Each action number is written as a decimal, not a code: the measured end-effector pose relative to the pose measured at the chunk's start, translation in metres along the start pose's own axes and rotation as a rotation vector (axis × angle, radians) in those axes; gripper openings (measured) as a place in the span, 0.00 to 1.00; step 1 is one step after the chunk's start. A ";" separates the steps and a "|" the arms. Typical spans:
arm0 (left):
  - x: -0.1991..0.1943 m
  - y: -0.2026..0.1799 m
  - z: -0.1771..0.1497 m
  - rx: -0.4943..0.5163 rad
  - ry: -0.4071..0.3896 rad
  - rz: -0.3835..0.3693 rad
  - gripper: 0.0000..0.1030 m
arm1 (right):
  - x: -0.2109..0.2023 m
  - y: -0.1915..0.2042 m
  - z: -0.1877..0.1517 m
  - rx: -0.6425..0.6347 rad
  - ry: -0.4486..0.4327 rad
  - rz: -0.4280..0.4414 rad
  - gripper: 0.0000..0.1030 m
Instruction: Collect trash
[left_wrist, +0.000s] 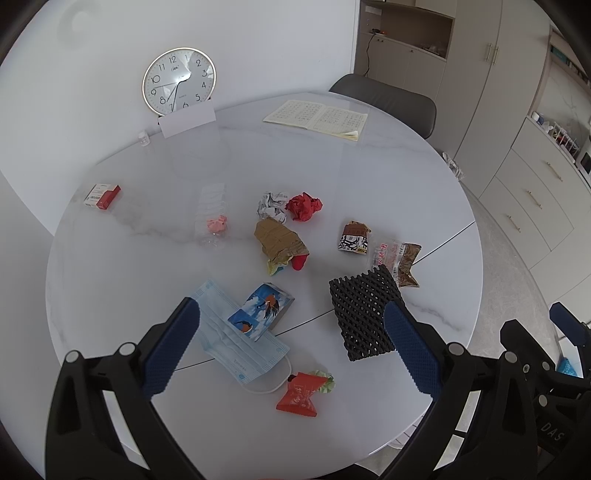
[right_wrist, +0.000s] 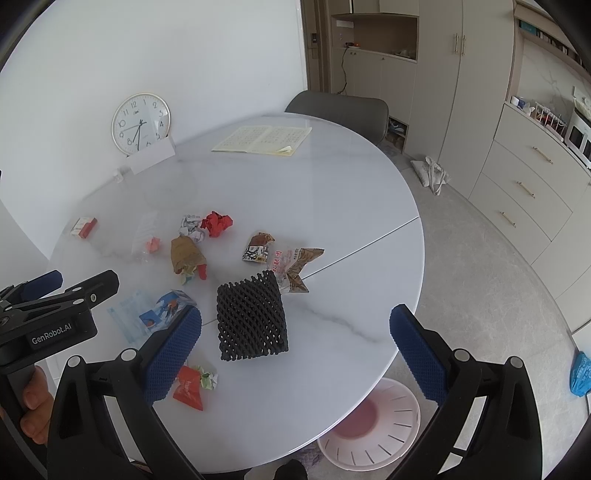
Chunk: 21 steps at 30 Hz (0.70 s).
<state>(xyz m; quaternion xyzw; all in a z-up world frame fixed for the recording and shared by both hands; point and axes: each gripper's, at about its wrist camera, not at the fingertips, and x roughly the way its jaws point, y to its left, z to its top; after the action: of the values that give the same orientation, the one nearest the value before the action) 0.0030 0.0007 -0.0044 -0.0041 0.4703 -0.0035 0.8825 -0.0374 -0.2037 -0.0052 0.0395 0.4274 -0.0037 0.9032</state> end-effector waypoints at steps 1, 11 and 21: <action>0.001 0.000 0.000 -0.001 0.002 0.000 0.93 | 0.000 0.000 0.000 -0.001 0.001 -0.001 0.98; 0.007 0.003 -0.005 0.018 0.011 -0.012 0.93 | 0.005 0.002 -0.002 -0.001 0.013 -0.005 0.98; 0.060 0.012 -0.048 0.242 0.091 -0.088 0.93 | 0.044 -0.007 -0.028 0.029 0.112 -0.023 0.98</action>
<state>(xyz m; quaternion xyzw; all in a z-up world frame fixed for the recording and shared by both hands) -0.0035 0.0118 -0.0818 0.0818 0.5055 -0.0992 0.8532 -0.0313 -0.2070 -0.0566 0.0478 0.4775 -0.0180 0.8772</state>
